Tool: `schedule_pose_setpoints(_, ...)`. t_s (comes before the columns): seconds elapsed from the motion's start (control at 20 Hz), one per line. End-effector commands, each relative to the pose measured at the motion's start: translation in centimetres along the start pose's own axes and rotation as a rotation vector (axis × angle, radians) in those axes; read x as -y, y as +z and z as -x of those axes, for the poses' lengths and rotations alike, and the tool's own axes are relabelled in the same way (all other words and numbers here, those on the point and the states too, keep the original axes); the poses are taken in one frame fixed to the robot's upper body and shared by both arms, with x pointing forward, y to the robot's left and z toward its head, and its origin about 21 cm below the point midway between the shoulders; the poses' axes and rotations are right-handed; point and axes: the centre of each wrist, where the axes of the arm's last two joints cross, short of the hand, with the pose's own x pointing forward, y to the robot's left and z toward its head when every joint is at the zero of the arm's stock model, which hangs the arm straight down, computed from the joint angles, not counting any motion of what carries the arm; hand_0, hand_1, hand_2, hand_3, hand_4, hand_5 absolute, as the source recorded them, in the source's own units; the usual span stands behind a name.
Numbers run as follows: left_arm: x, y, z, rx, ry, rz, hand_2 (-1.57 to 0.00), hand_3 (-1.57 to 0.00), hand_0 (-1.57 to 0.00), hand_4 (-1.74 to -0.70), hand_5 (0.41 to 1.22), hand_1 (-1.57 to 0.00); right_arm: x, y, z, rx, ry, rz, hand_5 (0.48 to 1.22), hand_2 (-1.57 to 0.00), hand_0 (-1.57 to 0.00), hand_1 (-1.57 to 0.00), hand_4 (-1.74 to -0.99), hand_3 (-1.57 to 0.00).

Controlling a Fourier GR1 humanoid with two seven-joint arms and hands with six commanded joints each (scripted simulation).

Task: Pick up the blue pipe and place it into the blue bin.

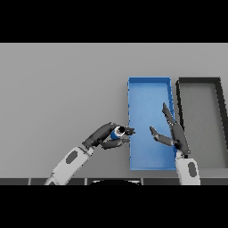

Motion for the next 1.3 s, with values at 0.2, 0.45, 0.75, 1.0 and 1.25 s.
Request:
schedule_pose_setpoints(0.2,0.3,0.5,0.0,-0.005,0.003,0.005,-1.57,-1.5,-1.57,-1.74,1.221,-1.57,2.7,-1.1,-4.0,0.153,-0.19,-0.259,0.558,0.0,0.0,0.0,-1.256,0.0)
schedule_pose_setpoints(0.45,-0.3,-0.3,0.1,-0.005,-0.011,0.001,-1.57,-1.49,-1.57,-1.74,1.221,-1.57,2.4,-3.1,-9.6,0.19,-0.129,-0.552,0.5,0.0,0.0,0.0,-1.314,0.0)
schedule_pose_setpoints(0.75,-0.4,0.3,0.1,0.002,-0.014,0.02,-1.57,-1.49,-1.57,-1.74,1.221,-1.57,-1.2,-5.5,-12.9,0.24,-0.019,-0.765,0.523,0.0,0.0,0.0,-1.294,0.0)
schedule_pose_setpoints(1.0,-0.1,0.0,0.2,0.028,0.006,0.05,-1.57,-1.53,-1.57,-1.74,1.221,-1.57,-3.9,-7.4,-14.4,0.251,-0.006,-0.871,0.532,0.0,0.0,0.0,-1.23,0.0)
schedule_pose_setpoints(1.25,0.0,0.4,0.3,0.008,-0.032,0.051,-1.57,-1.54,-1.57,-1.74,1.221,-1.57,-6.3,-9.2,-15.3,0.261,0.01,-0.939,0.508,0.0,0.0,0.0,-1.218,0.0)
